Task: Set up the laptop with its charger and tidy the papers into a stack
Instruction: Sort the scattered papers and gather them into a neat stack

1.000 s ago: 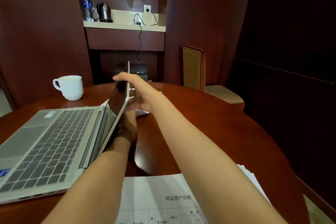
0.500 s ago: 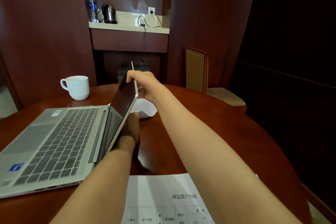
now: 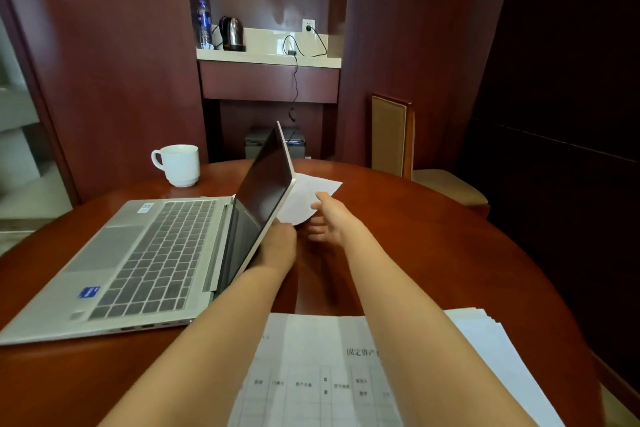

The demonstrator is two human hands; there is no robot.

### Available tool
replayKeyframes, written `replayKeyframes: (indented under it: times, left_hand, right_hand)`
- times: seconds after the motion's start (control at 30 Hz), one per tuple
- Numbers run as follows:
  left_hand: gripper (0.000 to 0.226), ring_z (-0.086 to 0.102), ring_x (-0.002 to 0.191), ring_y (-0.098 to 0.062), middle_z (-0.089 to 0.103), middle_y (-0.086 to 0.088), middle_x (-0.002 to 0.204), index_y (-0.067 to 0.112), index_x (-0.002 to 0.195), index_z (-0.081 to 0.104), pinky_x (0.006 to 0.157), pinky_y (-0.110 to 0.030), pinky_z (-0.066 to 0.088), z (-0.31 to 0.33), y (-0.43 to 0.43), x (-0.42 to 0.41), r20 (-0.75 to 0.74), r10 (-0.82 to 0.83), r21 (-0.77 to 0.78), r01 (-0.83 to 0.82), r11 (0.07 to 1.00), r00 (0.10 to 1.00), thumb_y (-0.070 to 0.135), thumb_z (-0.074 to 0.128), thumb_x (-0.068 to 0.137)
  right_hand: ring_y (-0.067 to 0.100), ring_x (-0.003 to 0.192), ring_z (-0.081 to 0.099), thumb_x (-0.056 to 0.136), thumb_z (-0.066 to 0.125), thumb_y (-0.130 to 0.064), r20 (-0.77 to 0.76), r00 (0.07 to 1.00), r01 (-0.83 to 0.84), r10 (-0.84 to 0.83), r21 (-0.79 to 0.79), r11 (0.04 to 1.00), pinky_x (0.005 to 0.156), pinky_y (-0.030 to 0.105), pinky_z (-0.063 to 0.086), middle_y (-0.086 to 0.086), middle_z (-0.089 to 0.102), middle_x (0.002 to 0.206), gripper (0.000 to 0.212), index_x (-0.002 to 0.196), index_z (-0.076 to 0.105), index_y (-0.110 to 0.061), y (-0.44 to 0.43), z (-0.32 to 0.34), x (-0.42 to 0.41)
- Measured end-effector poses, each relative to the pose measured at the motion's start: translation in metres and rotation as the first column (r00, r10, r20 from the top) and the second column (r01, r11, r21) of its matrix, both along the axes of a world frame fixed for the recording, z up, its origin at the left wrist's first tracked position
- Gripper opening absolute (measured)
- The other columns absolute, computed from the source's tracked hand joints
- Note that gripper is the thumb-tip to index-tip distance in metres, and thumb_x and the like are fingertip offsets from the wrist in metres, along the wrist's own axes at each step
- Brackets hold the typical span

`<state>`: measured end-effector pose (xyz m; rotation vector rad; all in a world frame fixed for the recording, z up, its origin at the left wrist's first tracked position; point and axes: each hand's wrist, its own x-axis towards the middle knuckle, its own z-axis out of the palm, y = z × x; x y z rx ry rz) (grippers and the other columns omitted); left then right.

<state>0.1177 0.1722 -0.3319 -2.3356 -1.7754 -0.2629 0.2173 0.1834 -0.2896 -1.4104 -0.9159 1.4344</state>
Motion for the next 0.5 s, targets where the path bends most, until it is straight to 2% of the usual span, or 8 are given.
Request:
replayKeyframes:
  times: [0.07,0.1,0.13,0.2,0.27,0.37,0.4,0.5]
  left_hand:
    - [0.038,0.046,0.125,-0.032,0.042,-0.019,0.138,0.001,0.133,0.044,0.095,-0.019,0.041,0.01,-0.009,0.002,-0.169,0.02,-0.025,-0.024,0.999,0.985,0.001,0.034,0.097]
    - [0.037,0.046,0.126,-0.031,0.043,-0.018,0.138,0.003,0.133,0.046,0.098,-0.03,0.042,0.013,-0.012,0.003,-0.27,0.015,-0.016,-0.02,1.0,0.963,0.002,0.036,0.097]
    - [0.036,0.047,0.126,-0.03,0.046,-0.015,0.137,0.005,0.131,0.048,0.098,-0.033,0.041,0.017,-0.02,0.004,-0.317,-0.003,0.001,0.003,1.0,0.949,0.003,0.039,0.096]
    - [0.034,0.047,0.126,-0.027,0.05,-0.009,0.135,0.008,0.13,0.05,0.1,-0.034,0.039,0.02,-0.034,0.003,-0.274,-0.046,0.044,0.06,0.997,0.961,0.008,0.045,0.096]
    - [0.033,0.048,0.125,-0.026,0.052,-0.008,0.132,0.009,0.129,0.051,0.099,-0.034,0.039,0.027,-0.045,0.0,-0.334,-0.125,0.018,0.139,0.99,0.934,0.011,0.047,0.095]
    - [0.032,0.053,0.114,-0.031,0.057,-0.017,0.123,0.0,0.122,0.053,0.079,-0.018,0.039,0.036,-0.056,-0.017,-0.516,-0.26,-0.034,0.284,0.958,0.816,0.011,0.04,0.096]
    - [0.031,0.054,0.111,-0.033,0.059,-0.018,0.12,-0.002,0.12,0.053,0.077,-0.015,0.039,0.035,-0.058,-0.021,-0.526,-0.291,-0.029,0.325,0.945,0.799,0.009,0.039,0.095]
    - [0.016,0.062,0.1,-0.028,0.069,-0.01,0.1,0.008,0.099,0.066,0.091,-0.038,0.047,0.03,-0.074,-0.036,-0.704,-0.291,0.071,0.473,0.878,0.648,0.013,0.059,0.085]
  right_hand:
    - [0.038,0.134,0.034,0.1,0.033,-0.036,-0.055,0.998,0.012,-0.014,-0.036,0.999,0.105,0.045,0.035,0.023,0.03,0.147,0.052,0.143,0.033,-0.006,-0.007,-0.006,0.0]
    - [0.038,0.135,0.033,0.1,0.034,-0.036,-0.086,0.996,0.017,-0.021,-0.047,0.999,0.105,0.045,0.035,0.024,0.029,0.148,0.053,0.143,0.031,-0.005,-0.01,-0.008,-0.001]
    - [0.038,0.135,0.033,0.1,0.035,-0.035,-0.13,0.991,0.027,-0.033,-0.049,0.998,0.106,0.045,0.035,0.024,0.028,0.149,0.054,0.144,0.03,-0.005,-0.013,-0.009,-0.001]
    - [0.039,0.135,0.032,0.1,0.037,-0.034,-0.235,0.97,0.053,-0.063,-0.047,0.997,0.106,0.044,0.035,0.025,0.026,0.149,0.055,0.145,0.028,-0.004,-0.016,-0.011,-0.002]
    - [0.04,0.135,0.033,0.1,0.04,-0.032,-0.356,0.928,0.091,-0.108,-0.064,0.994,0.103,0.044,0.036,0.026,0.026,0.149,0.058,0.145,0.024,-0.001,-0.018,-0.01,-0.004]
    - [0.041,0.134,0.034,0.099,0.043,-0.031,-0.516,0.844,0.101,-0.146,-0.115,0.988,0.105,0.046,0.035,0.027,0.026,0.148,0.065,0.147,0.015,0.001,-0.016,-0.011,-0.007]
    - [0.041,0.134,0.034,0.099,0.043,-0.031,-0.553,0.819,0.098,-0.152,-0.125,0.987,0.107,0.046,0.033,0.028,0.027,0.148,0.066,0.148,0.013,0.002,-0.014,-0.012,-0.007]
    - [0.037,0.134,0.035,0.099,0.04,-0.033,-0.542,0.83,0.076,-0.135,-0.13,0.989,0.106,0.042,0.034,0.026,0.029,0.147,0.066,0.148,0.01,0.002,-0.01,-0.012,-0.009]
